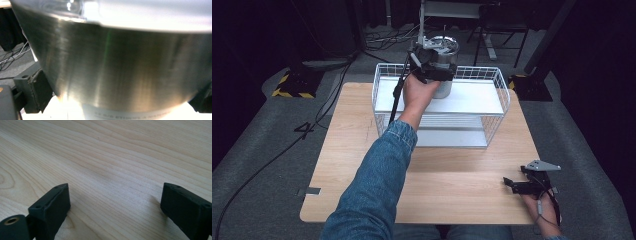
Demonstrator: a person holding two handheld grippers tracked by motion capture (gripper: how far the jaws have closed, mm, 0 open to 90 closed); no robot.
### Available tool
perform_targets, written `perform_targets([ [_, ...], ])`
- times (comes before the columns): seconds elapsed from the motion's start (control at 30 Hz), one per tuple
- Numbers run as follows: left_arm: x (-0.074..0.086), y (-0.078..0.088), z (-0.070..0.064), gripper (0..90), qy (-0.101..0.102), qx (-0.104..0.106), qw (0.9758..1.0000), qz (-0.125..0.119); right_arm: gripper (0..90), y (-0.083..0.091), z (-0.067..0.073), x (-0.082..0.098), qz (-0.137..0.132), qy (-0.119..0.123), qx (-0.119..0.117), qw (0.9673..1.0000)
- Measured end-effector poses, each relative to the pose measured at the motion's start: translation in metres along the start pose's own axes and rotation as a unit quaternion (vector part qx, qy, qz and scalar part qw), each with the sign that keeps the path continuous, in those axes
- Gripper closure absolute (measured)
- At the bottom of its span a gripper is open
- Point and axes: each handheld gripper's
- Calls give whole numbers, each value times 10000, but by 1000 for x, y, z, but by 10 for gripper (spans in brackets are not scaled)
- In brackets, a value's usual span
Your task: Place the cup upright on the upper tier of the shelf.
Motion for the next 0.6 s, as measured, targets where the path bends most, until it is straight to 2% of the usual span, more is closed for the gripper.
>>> perform_targets([
  [0.13, 1, 0, 2, 19, 41, 73, 10000, 25, 96, 0, 0, 0, -3, 4, -3, 10000],
  [0.27, 3, 5, 3, 0, 15, 60, 10000, -68, 96, 0, 0, 0, 0, -3, -9, 10000],
  [0.4, 6, 15, 2, 0, -27, 72, 9998, -191, 96, 0, 0, 0, 1, -3, -9, 10000],
  [0.5, 8, 26, 1, 0, -164, -6, 9996, -217, 96, 0, 0, 0, -8, 15, -10, 10000],
  [0.6, 11, 34, 3, 0, -115, -10, 9996, -257, 96, 0, 0, 0, 3, -3, -12, 10000],
])
Point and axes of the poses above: each handheld gripper's, and its own axes: y roughly backward along the jaws, x roughly out of its underside, z roughly to its left, and after that the axes turned 3 degrees about -y, right-handed
